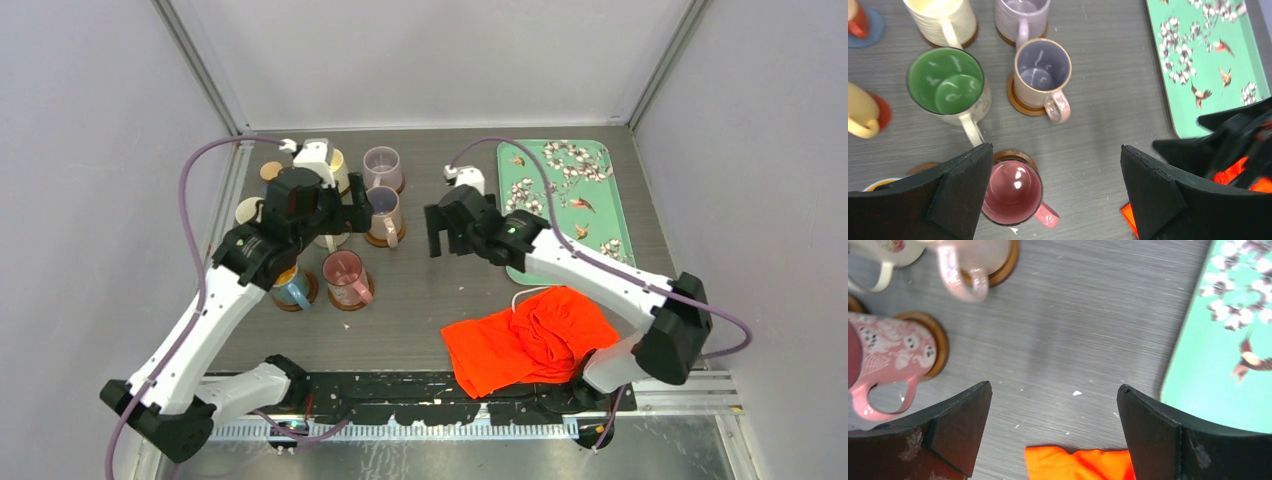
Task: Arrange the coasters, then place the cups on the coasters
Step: Reset both arms
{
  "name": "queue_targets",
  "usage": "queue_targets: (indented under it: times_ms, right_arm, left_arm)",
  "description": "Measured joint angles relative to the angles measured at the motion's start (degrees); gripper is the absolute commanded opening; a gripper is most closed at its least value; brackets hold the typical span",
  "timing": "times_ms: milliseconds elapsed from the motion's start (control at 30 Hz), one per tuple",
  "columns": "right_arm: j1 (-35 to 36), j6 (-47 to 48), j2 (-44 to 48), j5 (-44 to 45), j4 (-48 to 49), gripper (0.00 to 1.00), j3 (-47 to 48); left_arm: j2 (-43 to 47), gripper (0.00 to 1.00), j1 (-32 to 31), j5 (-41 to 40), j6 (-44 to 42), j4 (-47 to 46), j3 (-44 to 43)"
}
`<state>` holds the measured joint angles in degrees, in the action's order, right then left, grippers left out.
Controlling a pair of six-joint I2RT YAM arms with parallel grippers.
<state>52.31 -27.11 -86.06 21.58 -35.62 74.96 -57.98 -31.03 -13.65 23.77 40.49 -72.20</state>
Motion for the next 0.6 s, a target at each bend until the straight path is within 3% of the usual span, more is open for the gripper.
queue_targets:
  times_ms: [300,600]
  right_arm:
    - [-9.0,-2.7,13.8,3.3,1.0,1.0,-8.3]
    - [-11.3,-3.9,24.6,8.2,2.4,1.0,-12.3]
  left_arm:
    - [-10.3,1.0,-4.0,4.7,-0.3,-1.9,0.0]
    - [-15.3,1.0,-6.2,5.7,-1.6,-3.9,0.0]
